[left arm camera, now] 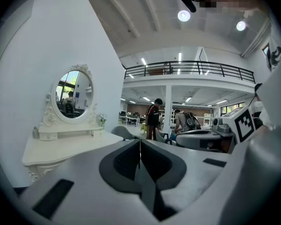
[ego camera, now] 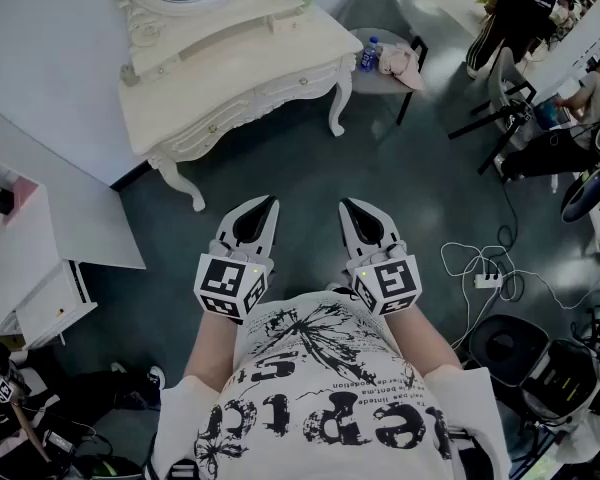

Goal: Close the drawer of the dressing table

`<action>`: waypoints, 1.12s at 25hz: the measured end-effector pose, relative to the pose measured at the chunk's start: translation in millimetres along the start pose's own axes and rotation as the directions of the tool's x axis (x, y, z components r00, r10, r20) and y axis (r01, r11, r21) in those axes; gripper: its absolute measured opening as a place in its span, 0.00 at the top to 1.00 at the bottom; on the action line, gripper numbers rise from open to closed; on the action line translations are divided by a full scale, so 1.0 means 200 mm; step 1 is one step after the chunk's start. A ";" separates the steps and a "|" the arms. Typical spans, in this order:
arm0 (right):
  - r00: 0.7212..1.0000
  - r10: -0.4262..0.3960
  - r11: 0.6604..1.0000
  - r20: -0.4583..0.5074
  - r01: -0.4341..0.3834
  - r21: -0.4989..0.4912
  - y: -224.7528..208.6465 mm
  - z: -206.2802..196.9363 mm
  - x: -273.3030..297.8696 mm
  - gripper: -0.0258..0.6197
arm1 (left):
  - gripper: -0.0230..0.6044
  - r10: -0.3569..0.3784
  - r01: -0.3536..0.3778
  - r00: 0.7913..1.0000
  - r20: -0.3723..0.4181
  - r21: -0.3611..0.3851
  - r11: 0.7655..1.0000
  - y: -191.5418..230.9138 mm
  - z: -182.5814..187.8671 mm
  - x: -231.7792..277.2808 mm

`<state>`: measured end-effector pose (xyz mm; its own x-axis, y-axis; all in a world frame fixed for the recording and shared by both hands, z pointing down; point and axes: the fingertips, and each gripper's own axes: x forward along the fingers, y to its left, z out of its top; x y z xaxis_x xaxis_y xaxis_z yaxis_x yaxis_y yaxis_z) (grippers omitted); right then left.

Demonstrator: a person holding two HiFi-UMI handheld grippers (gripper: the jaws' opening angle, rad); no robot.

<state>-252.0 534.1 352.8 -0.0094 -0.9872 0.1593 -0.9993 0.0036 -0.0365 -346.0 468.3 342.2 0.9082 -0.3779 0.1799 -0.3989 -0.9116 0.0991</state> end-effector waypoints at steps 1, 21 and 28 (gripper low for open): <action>1.000 0.000 1.000 -0.002 0.000 -0.001 0.00 0.00 0.00 0.93 | 0.93 -0.001 0.001 1.000 -0.001 -0.002 1.000 0.00 0.00 0.00; 0.999 -0.026 0.997 -0.046 0.030 0.069 -0.08 -0.12 0.10 0.93 | 0.93 -0.002 0.001 0.999 -0.032 -0.043 0.999 0.05 -0.08 0.07; 0.998 0.051 0.997 -0.045 -0.048 0.066 -0.31 -0.15 0.30 0.93 | 0.93 0.069 -0.071 0.996 -0.048 -0.052 0.996 0.12 -0.08 0.33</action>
<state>-191.8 478.6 394.5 -0.0623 -0.9775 0.2013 -0.9932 0.0408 -0.1093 -298.0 423.9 372.6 0.8713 -0.4316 0.2335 -0.4689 -0.8727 0.1364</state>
